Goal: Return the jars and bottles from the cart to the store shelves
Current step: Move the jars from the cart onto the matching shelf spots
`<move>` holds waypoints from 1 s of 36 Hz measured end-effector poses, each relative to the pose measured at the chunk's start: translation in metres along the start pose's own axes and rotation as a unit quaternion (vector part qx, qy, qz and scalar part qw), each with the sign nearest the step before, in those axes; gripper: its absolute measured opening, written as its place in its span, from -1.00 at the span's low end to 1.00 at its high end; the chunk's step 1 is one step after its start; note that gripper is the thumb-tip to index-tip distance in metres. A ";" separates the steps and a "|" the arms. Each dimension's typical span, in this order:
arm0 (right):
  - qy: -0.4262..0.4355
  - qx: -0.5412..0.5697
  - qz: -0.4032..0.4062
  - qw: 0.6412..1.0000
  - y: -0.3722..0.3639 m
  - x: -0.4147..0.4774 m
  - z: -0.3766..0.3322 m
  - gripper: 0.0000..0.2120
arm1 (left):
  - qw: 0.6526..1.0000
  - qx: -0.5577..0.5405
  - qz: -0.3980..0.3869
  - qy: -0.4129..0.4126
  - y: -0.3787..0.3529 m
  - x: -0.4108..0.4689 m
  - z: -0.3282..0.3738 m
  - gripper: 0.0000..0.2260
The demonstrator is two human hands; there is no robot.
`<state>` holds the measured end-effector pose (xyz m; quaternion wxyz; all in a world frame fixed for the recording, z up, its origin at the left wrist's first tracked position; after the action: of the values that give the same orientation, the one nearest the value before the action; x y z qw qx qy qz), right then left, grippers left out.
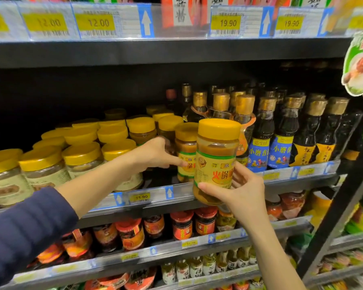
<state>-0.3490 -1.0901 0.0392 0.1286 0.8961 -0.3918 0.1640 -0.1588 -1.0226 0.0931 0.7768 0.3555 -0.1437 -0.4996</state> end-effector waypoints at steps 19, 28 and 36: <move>0.058 -0.043 -0.013 0.997 -0.078 0.032 -0.010 -0.47 | 0.954 0.276 0.070 -0.088 0.074 -0.048 0.061 -0.24; 0.050 -0.082 -0.003 0.995 -0.086 0.036 -0.005 -0.40 | 0.953 0.290 0.064 -0.068 0.081 -0.036 0.056 -0.18; 0.057 -0.218 -0.066 0.972 -0.079 0.044 -0.014 -0.06 | 0.961 0.261 0.051 -0.072 0.093 -0.032 0.063 -0.14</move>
<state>-0.2642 -1.0622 0.0610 0.3534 0.8595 -0.3502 0.1172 -0.1472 -0.9970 0.2066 0.6692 0.5011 -0.3425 -0.4286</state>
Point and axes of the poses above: each hand's wrist, its own x-axis towards the middle knuckle, its own y-axis out of the back of the hand, z = x × y, the point moved 3 cm from there along x, towards the middle knuckle, and after that the axes turned 7 degrees about -z, right-handed, at the moved point
